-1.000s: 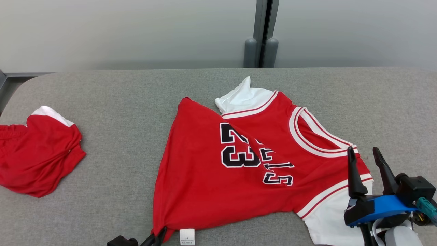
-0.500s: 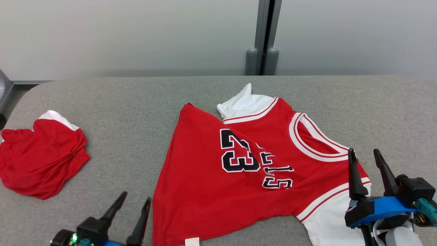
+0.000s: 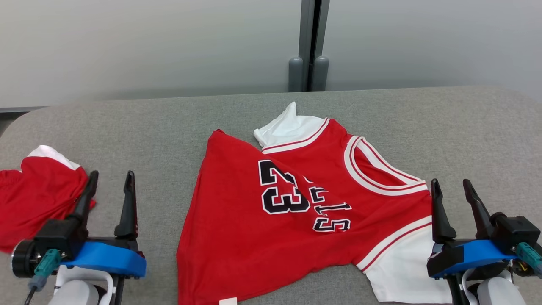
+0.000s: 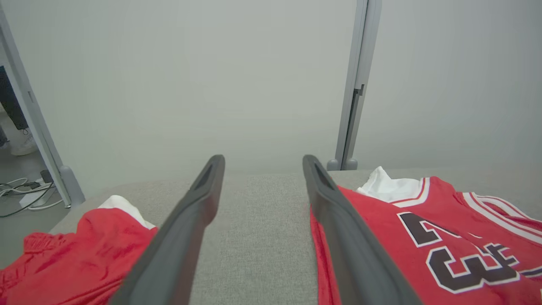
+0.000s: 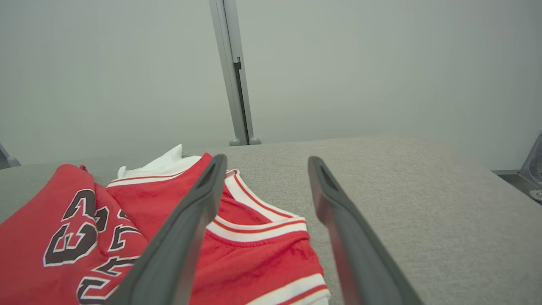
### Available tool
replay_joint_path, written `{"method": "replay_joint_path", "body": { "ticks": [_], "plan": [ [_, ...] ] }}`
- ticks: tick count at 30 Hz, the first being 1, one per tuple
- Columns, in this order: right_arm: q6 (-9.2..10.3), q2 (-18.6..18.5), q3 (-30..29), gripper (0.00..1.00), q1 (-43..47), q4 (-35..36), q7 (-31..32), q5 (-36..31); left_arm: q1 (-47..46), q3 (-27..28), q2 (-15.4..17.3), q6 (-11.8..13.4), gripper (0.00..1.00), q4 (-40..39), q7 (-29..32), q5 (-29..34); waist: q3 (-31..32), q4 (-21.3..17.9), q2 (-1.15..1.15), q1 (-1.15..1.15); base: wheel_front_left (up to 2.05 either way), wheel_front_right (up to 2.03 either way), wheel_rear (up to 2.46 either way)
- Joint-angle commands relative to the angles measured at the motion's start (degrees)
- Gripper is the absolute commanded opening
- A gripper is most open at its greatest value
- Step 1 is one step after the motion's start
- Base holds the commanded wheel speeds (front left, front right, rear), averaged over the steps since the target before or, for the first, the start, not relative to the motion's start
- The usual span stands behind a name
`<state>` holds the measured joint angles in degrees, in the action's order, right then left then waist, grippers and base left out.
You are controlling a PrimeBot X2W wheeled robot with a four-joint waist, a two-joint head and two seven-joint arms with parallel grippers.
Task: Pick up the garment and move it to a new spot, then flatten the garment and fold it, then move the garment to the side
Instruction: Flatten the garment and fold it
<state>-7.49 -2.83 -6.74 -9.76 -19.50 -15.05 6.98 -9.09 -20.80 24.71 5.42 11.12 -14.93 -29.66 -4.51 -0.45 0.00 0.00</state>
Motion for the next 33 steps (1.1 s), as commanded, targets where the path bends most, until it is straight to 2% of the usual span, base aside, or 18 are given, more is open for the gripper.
{"method": "replay_joint_path", "body": {
  "ticks": [1, 7, 15, 22, 27, 33],
  "plan": [
    [-0.01, -0.12, -0.05, 1.00, 0.50, 0.55, -0.19, -0.40, -0.36, 2.01, -0.76, 0.42, 1.00, -0.70, -0.28, 0.93, 0.29, -0.48, 0.00, 0.00, 0.00, 0.00, 0.00],
    [-0.01, -0.11, 0.12, 1.00, 1.85, 1.83, -0.19, -1.94, 3.18, 7.82, -3.10, 0.58, 1.00, -1.45, -0.30, 4.09, 1.14, -1.76, 0.00, 0.00, 0.00, 0.00, 0.00],
    [-0.01, -0.12, 0.06, 1.00, 4.35, 3.46, 0.09, -3.05, 7.57, 11.77, -6.76, -1.43, 1.00, -0.10, -0.31, 7.68, 2.82, -2.30, 0.00, 0.00, 0.00, 0.00, 0.00],
    [-0.01, -0.11, -0.01, 1.00, 5.71, 4.88, 1.03, -3.06, 8.98, 13.87, -8.69, -3.86, 1.00, 1.24, -0.28, 10.09, 3.50, -2.16, 0.00, 0.00, 0.00, 0.00, 0.00],
    [-0.01, -0.12, 0.13, 1.00, 5.54, 5.32, 1.43, -3.05, 7.01, 13.14, -9.63, -6.08, 1.00, 2.47, -0.28, 11.90, 3.32, -1.83, 0.00, 0.00, 0.00, 0.00, 0.00],
    [-0.01, -0.12, 0.71, 1.00, 4.81, 5.55, 1.61, -2.93, 3.73, 9.05, -11.20, -9.38, 1.00, 8.92, 0.87, 12.02, 2.55, -1.96, 0.00, 0.00, 0.00, 0.00, 0.00]
  ]
}}
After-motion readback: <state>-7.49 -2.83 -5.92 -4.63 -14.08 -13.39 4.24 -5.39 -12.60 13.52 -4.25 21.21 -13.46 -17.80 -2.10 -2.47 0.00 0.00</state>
